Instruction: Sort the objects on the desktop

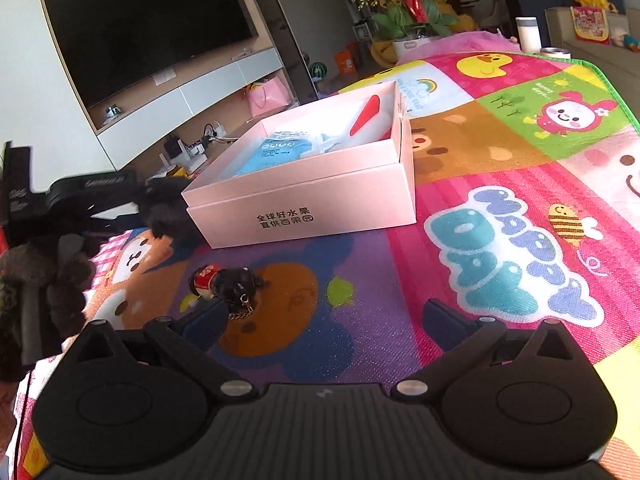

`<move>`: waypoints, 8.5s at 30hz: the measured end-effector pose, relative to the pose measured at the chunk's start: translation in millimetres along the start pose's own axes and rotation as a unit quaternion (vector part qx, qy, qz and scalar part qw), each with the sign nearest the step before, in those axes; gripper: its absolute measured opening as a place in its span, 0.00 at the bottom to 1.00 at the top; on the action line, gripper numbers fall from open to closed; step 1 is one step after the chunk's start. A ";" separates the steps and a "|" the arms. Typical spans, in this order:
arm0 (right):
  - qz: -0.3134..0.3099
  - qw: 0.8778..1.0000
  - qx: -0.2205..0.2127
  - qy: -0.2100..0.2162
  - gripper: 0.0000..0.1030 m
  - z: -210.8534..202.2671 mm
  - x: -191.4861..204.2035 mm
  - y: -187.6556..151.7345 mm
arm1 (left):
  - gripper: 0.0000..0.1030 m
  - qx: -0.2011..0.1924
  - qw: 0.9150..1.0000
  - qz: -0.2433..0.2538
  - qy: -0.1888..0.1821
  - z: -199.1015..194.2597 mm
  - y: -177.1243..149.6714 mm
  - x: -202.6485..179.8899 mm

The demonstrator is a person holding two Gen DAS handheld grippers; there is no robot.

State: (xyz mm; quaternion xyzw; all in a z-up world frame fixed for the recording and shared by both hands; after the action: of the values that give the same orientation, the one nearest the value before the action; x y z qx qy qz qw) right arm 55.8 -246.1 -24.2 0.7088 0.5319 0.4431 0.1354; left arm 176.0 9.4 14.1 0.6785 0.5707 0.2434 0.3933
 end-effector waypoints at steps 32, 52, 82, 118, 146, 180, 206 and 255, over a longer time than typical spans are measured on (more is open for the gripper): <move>-0.083 0.995 0.027 -0.053 1.00 7.4 15.6 -8.9 | 0.93 0.051 0.995 0.056 -0.065 -91.3 -62.4 18.6; -0.106 0.992 0.002 -0.064 0.89 -1.0 30.1 3.9 | 0.98 0.050 0.995 0.073 -0.047 -100.0 -80.6 -47.3; -0.209 0.974 0.084 -0.012 0.37 41.3 94.6 -8.7 | 1.00 0.023 0.992 0.004 0.120 -134.3 -82.0 68.3; -0.211 0.974 0.002 -0.080 0.37 -14.2 56.8 1.3 | 1.00 0.012 0.969 0.247 0.002 -105.9 -89.1 -68.0; -0.251 0.960 0.091 0.083 0.64 108.5 214.2 25.9 | 1.00 -0.044 0.997 0.015 0.056 -136.6 -79.3 78.8; -0.217 0.975 0.012 -0.054 0.86 -28.7 56.9 -14.7 | 0.86 0.013 0.993 0.116 -0.026 -68.1 -57.1 -20.7; -0.167 0.985 0.033 -0.027 0.34 -71.4 65.0 15.2 | 0.86 0.040 0.990 0.098 -0.097 -132.5 -84.2 -67.6; -0.109 0.990 -0.020 -0.081 0.55 21.4 82.1 148.1 | 1.00 0.012 0.996 0.056 0.073 -71.0 -72.2 22.4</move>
State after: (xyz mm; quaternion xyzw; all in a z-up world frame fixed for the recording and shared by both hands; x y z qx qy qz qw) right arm 169.6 -227.2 101.5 0.6772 0.5842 0.3773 0.2403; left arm 83.8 52.0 -6.5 0.6946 0.5617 0.3069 0.3284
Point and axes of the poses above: each gripper's, at about its wrist camera, not at the fingertips, and z roughly the way its jaws point, x to its left, y to its top, the point moved 6 cm from there along z, roughly the way its jaws point, and after that the axes turned 11 degrees about z, right-handed, at the moved point
